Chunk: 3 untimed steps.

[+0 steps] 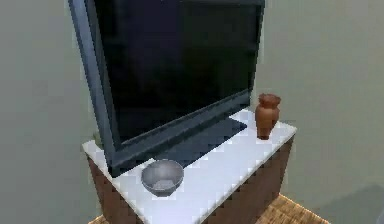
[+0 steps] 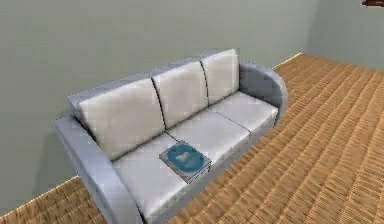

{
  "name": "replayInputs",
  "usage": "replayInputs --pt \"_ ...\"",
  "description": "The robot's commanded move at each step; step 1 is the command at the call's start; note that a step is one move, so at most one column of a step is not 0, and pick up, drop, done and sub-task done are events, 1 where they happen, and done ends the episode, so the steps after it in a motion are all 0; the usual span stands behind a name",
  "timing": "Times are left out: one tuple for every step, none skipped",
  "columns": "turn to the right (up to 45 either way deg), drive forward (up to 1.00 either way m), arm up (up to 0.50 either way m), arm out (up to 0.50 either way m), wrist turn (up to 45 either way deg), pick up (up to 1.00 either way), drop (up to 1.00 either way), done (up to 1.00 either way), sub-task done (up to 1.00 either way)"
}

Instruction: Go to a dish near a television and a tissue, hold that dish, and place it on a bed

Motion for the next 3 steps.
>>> replayInputs --pt "-45.0 0.00 0.00 0.00 0.0 0.00 0.00 0.00 0.00" --pt "-45.0 0.00 0.00 0.00 0.0 0.00 0.00 0.00 0.00" --pt "0.0 0.00 0.50 0.00 0.0 0.00 0.00 0.00 0.00"
